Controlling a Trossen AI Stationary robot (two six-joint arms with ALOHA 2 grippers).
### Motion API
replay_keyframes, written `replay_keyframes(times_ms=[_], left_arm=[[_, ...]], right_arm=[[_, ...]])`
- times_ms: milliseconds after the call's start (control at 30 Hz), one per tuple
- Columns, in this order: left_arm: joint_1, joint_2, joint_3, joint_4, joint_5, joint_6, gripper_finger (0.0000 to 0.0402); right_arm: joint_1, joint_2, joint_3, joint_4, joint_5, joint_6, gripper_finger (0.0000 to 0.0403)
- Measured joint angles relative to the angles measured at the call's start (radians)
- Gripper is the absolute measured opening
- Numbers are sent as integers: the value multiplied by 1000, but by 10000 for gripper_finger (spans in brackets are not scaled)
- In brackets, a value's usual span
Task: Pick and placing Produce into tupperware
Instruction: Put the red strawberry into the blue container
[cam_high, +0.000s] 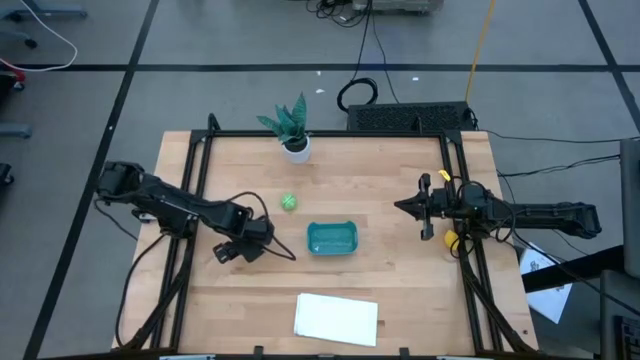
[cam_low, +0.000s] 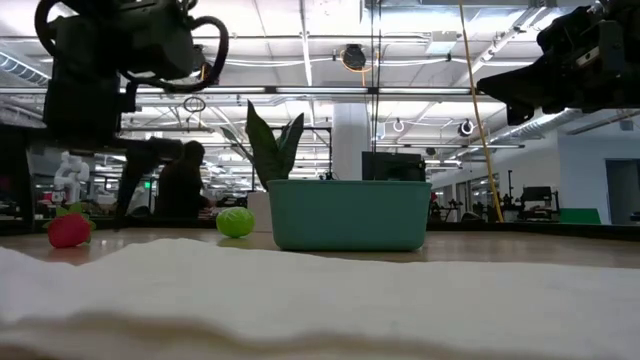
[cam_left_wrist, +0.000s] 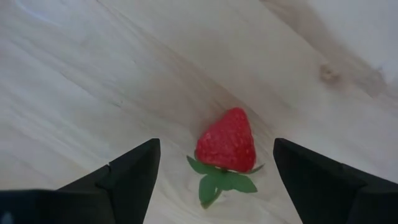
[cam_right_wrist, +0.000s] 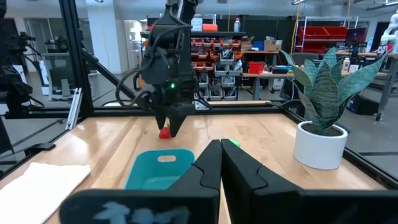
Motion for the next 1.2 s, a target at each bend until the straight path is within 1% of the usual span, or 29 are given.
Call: replay_keyframes(times_ms=[300,567,633,733,933,1200], left_arm=[[1,62,2,16,-5,3,319],[1,63,1,23,-17,3,319],[0,63,1,23,-19,3,314],[1,64,1,25,-20,4,292],[1,64,1,29,-24,4,228],[2,64,2,26,-28,4,157]], right_arm=[[0,0,0,-1,0,0,0],[0,0,0,-1,0,0,0],[0,0,0,0,0,0,0],[0,0,0,-1,0,0,0],[0,0,0,-1,0,0,0],[0,0,0,0,0,0,0]])
